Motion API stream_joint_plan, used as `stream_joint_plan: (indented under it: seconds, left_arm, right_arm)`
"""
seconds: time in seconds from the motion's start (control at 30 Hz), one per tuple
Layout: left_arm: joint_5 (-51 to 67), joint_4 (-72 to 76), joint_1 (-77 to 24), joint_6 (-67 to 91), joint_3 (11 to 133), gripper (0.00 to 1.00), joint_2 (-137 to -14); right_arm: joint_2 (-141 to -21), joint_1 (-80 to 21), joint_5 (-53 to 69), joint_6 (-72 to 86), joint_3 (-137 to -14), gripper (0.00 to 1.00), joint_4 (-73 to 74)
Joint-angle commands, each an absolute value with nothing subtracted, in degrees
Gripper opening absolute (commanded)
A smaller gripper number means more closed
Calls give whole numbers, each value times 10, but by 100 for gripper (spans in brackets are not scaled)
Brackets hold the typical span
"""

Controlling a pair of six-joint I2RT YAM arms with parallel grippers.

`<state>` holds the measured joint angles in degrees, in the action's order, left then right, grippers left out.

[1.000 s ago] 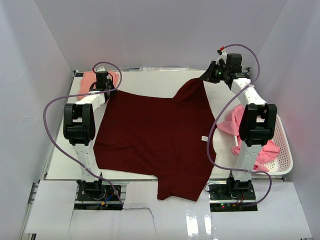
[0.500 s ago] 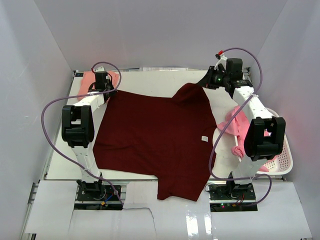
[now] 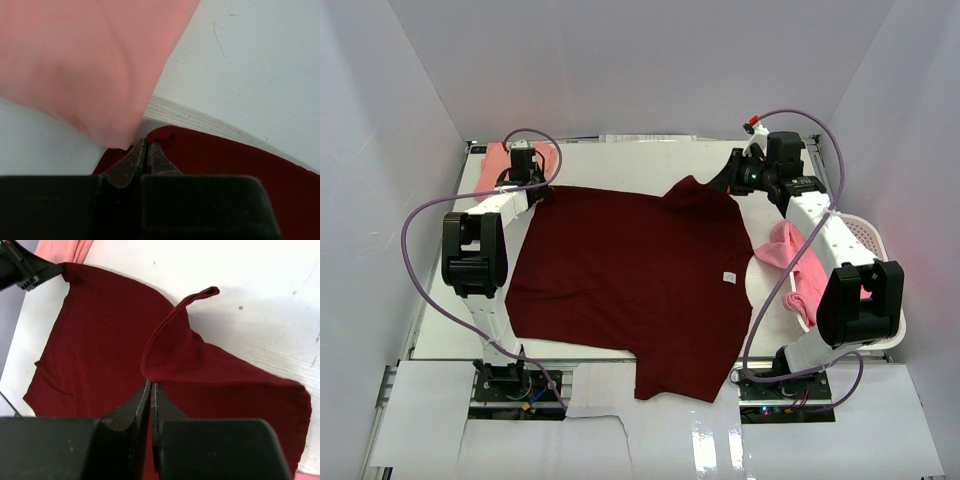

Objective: Fold and stack the t-shirts
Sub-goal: Flatten out the tshirt, then fold the flattened tshirt in 1/3 of the way

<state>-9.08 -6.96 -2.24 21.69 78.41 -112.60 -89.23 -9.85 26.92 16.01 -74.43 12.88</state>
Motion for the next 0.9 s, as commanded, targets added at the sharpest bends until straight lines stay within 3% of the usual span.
stream_joint_plan:
  seconds: [0.0, 0.47, 0.87]
  left_arm:
    - [-107, -80, -20, 220, 777, 0, -1081]
    - [-123, -108, -10, 229, 784, 0, -1082]
    - [-99, -140, -3, 225, 869, 0, -1127]
  right_arm:
    - [-854, -103, 258, 156, -721, 8, 127]
    - [-779, -105, 209, 150, -673, 8, 178]
    - [-759, -105, 198, 150, -664, 8, 193]
